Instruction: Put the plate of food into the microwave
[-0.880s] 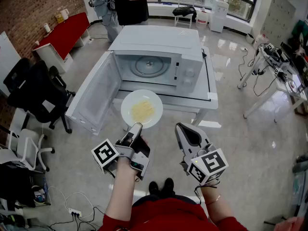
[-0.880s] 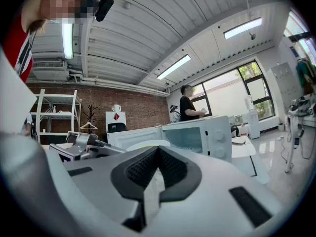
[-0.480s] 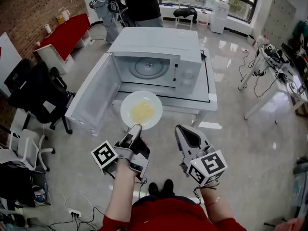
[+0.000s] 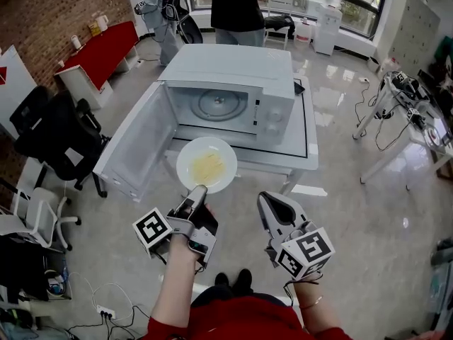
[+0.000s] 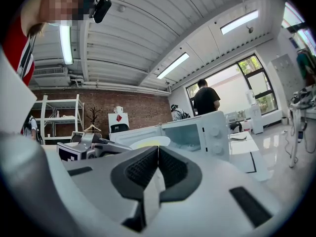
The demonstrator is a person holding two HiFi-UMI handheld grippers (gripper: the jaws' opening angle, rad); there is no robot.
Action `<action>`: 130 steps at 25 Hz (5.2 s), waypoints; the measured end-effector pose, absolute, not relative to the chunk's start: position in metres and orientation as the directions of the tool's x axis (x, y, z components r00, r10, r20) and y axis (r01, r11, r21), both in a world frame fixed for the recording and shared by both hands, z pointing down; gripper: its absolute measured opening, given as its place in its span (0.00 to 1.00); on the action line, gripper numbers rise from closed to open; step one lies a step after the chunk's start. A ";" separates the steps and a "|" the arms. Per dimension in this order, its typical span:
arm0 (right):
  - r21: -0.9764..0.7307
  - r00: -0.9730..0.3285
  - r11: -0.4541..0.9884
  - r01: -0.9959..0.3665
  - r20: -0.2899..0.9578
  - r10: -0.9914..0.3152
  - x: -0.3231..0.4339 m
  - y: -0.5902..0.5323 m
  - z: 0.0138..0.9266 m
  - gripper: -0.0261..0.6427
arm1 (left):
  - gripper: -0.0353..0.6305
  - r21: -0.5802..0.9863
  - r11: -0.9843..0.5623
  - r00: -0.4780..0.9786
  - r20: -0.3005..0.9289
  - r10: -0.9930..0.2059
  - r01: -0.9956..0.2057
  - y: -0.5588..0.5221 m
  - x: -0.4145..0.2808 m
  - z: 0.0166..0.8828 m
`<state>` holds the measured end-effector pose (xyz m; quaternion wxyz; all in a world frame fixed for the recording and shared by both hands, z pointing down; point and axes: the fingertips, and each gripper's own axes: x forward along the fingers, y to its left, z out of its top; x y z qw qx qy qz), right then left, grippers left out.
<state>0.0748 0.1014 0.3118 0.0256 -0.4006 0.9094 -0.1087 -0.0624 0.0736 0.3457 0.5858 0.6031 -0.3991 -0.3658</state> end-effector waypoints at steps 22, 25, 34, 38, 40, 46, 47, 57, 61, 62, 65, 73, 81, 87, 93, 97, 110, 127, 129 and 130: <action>-0.267 -0.670 0.637 -0.723 0.047 -0.741 0.033 -0.027 0.328 0.06 | 0.08 0.995 -0.004 0.477 0.044 -0.878 -0.099 -0.082 -0.082 0.366; -0.294 -0.650 0.606 -0.739 0.078 -0.756 0.018 -0.057 0.339 0.06 | 0.08 0.996 0.008 0.522 0.056 -0.851 -0.093 -0.112 -0.083 0.379; -0.312 -0.575 0.516 -0.798 0.136 -0.807 0.007 -0.110 0.352 0.06 | 0.08 0.998 0.018 0.590 0.050 -0.806 -0.061 -0.175 -0.077 0.393; -0.314 -0.559 0.496 -0.809 0.155 -0.814 0.012 -0.123 0.358 0.06 | 0.08 0.995 0.041 0.595 0.089 -0.799 -0.092 -0.186 -0.077 0.403; -0.311 -0.556 0.495 -0.811 0.148 -0.818 0.013 -0.129 0.360 0.06 | 0.08 0.994 0.048 0.595 0.098 -0.798 -0.098 -0.189 -0.077 0.407; -0.298 -0.548 0.498 -0.815 0.114 -0.829 0.012 -0.138 0.362 0.06 | 0.08 0.996 0.044 0.581 0.082 -0.810 -0.080 -0.197 -0.082 0.408; -0.295 -0.546 0.498 -0.816 0.108 -0.831 0.015 -0.138 0.363 0.06 | 0.08 0.996 0.041 0.578 0.079 -0.812 -0.080 -0.199 -0.081 0.409; -0.251 -0.555 0.528 -0.812 0.048 -0.831 0.011 -0.140 0.380 0.06 | 0.08 0.989 0.006 0.568 0.092 -0.818 -0.150 -0.222 -0.082 0.420; -0.215 -0.569 0.550 -0.807 0.034 -0.822 0.007 -0.144 0.380 0.06 | 0.08 0.982 0.022 0.552 0.124 -0.825 -0.188 -0.229 -0.084 0.425; -0.204 -0.572 0.554 -0.807 0.035 -0.820 0.005 -0.145 0.380 0.06 | 0.08 0.982 0.024 0.548 0.126 -0.827 -0.189 -0.231 -0.085 0.425; -0.192 -0.580 0.564 -0.804 0.037 -0.814 0.003 -0.148 0.382 0.06 | 0.08 0.982 0.040 0.535 0.134 -0.834 -0.183 -0.239 -0.086 0.426; -0.198 -0.586 0.568 -0.799 0.038 -0.810 0.007 -0.154 0.381 0.06 | 0.08 0.977 0.103 0.507 0.186 -0.842 -0.187 -0.264 -0.085 0.426; -0.209 -0.574 0.554 -0.806 0.044 -0.818 0.010 -0.152 0.377 0.06 | 0.09 0.959 0.177 0.488 0.266 -0.831 -0.221 -0.267 -0.085 0.429; -0.214 -0.570 0.548 -0.809 0.056 -0.820 0.013 -0.154 0.376 0.06 | 0.09 0.939 0.228 0.478 0.329 -0.814 -0.257 -0.272 -0.083 0.432; -0.216 -0.574 0.549 -0.807 0.070 -0.816 0.010 -0.154 0.376 0.06 | 0.11 0.918 0.230 0.467 0.365 -0.805 -0.322 -0.274 -0.085 0.429; -0.219 -0.579 0.553 -0.804 0.080 -0.811 0.007 -0.153 0.375 0.06 | 0.17 0.875 0.207 0.446 0.412 -0.795 -0.438 -0.276 -0.088 0.428; -0.200 -0.588 0.564 -0.801 0.093 -0.803 0.003 -0.157 0.370 0.06 | 0.24 0.581 0.052 0.353 0.562 -0.748 -0.812 -0.276 -0.090 0.433; -0.181 -0.598 0.575 -0.798 0.114 -0.793 0.003 -0.164 0.372 0.06 | 0.31 0.192 -0.166 0.245 0.543 -0.803 -0.967 -0.276 -0.110 0.428; -0.183 -0.596 0.572 -0.799 0.117 -0.795 0.004 -0.164 0.373 0.06 | 0.31 0.146 -0.184 0.233 0.526 -0.818 -0.972 -0.276 -0.114 0.429; -0.184 -0.594 0.570 -0.801 0.119 -0.796 0.004 -0.163 0.374 0.06 | 0.32 0.128 -0.191 0.230 0.524 -0.820 -0.973 -0.276 -0.115 0.429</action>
